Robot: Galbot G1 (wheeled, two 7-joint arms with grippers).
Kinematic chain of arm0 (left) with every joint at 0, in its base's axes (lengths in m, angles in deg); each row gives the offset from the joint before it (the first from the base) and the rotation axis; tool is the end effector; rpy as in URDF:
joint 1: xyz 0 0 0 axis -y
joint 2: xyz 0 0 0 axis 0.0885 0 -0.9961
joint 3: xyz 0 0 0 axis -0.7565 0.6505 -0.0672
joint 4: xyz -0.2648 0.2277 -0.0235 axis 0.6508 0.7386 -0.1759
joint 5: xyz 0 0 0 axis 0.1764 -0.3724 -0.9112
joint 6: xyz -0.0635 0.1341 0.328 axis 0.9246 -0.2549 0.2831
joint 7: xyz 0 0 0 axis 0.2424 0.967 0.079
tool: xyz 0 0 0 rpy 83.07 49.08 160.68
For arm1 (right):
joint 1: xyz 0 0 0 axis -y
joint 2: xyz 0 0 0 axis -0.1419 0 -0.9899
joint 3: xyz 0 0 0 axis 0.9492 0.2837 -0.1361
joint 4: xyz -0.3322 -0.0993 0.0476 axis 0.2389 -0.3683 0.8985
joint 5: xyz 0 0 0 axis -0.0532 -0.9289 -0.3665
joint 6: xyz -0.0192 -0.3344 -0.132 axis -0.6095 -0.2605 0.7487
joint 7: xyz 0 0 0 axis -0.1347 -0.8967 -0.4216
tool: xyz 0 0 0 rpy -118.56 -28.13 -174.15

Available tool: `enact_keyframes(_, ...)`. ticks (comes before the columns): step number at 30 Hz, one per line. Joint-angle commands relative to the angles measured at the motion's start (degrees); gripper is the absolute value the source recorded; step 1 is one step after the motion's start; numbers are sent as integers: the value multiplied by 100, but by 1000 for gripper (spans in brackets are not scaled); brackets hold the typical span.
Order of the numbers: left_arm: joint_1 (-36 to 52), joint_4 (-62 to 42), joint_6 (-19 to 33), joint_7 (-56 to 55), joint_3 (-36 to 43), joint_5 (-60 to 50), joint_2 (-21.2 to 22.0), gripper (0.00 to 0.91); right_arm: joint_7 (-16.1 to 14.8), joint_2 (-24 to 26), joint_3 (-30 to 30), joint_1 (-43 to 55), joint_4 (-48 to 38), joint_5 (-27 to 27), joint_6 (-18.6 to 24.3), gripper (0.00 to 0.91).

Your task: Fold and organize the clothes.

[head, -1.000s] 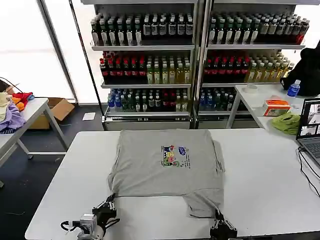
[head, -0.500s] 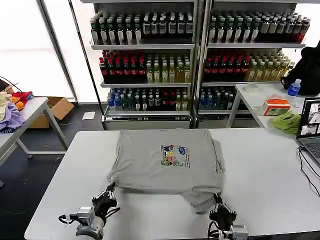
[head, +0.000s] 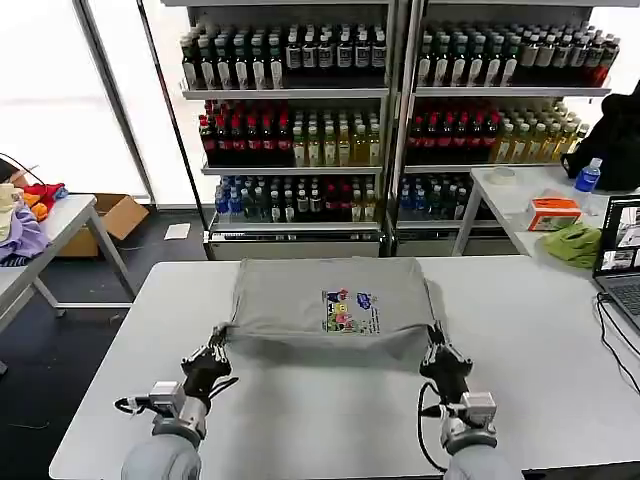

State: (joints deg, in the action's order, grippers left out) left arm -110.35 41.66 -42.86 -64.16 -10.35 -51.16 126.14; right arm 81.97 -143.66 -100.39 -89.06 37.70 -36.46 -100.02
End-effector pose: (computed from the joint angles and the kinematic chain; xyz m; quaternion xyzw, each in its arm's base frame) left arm 0.2642 0.0302 -0.2857 -0.0209 -0.9922 0.0312 0.1190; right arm 0.2947 -0.0062 -0.2633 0.0137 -0.9983 0.0389 0.0410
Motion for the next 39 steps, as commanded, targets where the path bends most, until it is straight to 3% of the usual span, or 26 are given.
enact_keyframes(1,1068,-992,29,0,120,407,-126,10,-100,76,143,1288,-815,9,-75,0)
enact_keyframes(15,1975,-2285,-209,-92,494,661,-129,0,-351,-140,402,2288,-2379,99,-78,0)
enact_keyframes(23,2142,-2536,-513,-6,554,695,-241,10,-449,-256,523,2329,-2666,96,-485,0)
enact_keyframes(34,2260,-2701,-750,50,726,639,-327,10,-205,-463,525,2145,-2809,106,-698,0)
enact_keyframes(35,2275,-2712,-749,45,727,629,-317,222,-168,-478,518,2164,-2846,117,-696,60)
enact_keyframes(36,2284,-2735,-746,36,724,613,-308,776,-149,-497,504,2184,-2880,160,-679,464)
enact_keyframes(37,2298,-2741,-747,31,723,596,-295,907,-145,-504,486,2197,-2891,222,-677,907)
enact_keyframes(39,2294,-2705,-764,15,719,554,-289,907,-144,-503,460,2194,-2858,269,-691,907)
